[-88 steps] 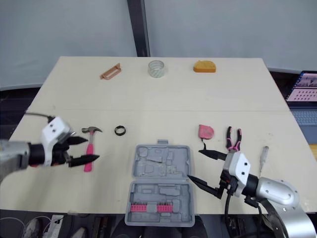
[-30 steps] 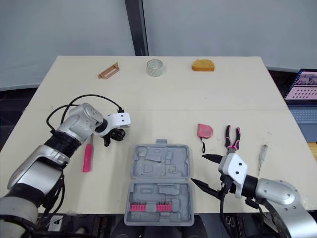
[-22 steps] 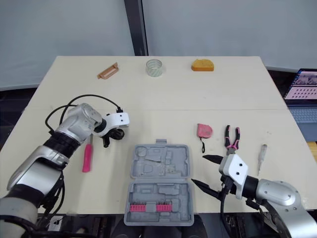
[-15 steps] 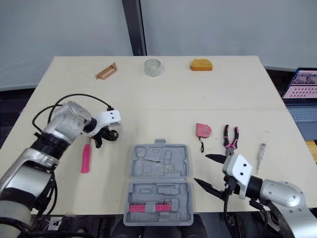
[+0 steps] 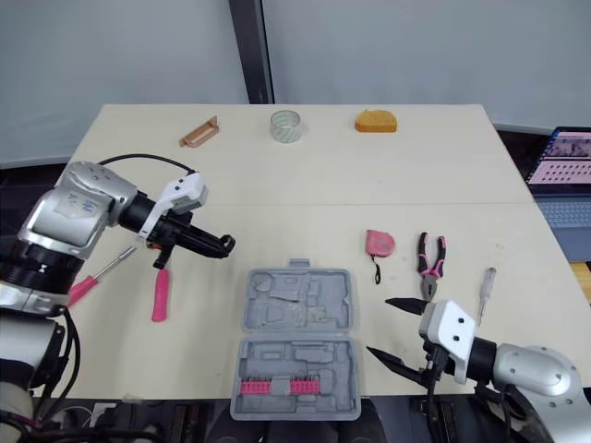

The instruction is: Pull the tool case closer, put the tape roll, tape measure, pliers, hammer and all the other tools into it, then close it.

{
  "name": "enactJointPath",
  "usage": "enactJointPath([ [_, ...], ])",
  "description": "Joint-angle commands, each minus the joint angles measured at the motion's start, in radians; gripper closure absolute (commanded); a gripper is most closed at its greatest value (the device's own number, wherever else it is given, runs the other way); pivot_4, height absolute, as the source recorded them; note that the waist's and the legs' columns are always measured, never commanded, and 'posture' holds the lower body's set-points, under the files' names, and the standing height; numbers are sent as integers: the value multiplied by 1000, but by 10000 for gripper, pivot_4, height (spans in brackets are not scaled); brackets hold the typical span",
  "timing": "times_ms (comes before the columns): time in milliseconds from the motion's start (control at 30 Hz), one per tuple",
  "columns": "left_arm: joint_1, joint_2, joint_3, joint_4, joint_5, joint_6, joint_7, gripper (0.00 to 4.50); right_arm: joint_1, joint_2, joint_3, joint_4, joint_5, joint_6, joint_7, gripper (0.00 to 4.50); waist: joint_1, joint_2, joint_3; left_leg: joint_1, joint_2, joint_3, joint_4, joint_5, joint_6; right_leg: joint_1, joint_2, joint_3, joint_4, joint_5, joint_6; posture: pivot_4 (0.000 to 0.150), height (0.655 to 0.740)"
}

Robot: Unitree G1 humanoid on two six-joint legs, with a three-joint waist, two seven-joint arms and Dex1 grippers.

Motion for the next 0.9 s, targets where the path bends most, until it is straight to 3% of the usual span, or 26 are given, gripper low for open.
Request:
enactJointPath([
  [33,-20,-19,-18,10,-40,-51,-112,44773,18,12,9,-44,-7,-21,-13,0,0,0,0,0,0,0,0,0,0,0,0,0,0,0,0,1500,7400],
  [333,-48,-17,-175,36,-79,-120,-114,44773,58,46,39,-76,-47,-34,-51,0,-6,0,0,0,0,0,-1,0,0,0,0,0,0,0,0,1500,7400],
  [900,-11,-158,-240,202,84,-324,-27,44773,87,54,41,-92,-53,-34,-86,0,-3,0,0,0,0,0,0,0,0,0,0,-1,0,0,0,1500,7400],
])
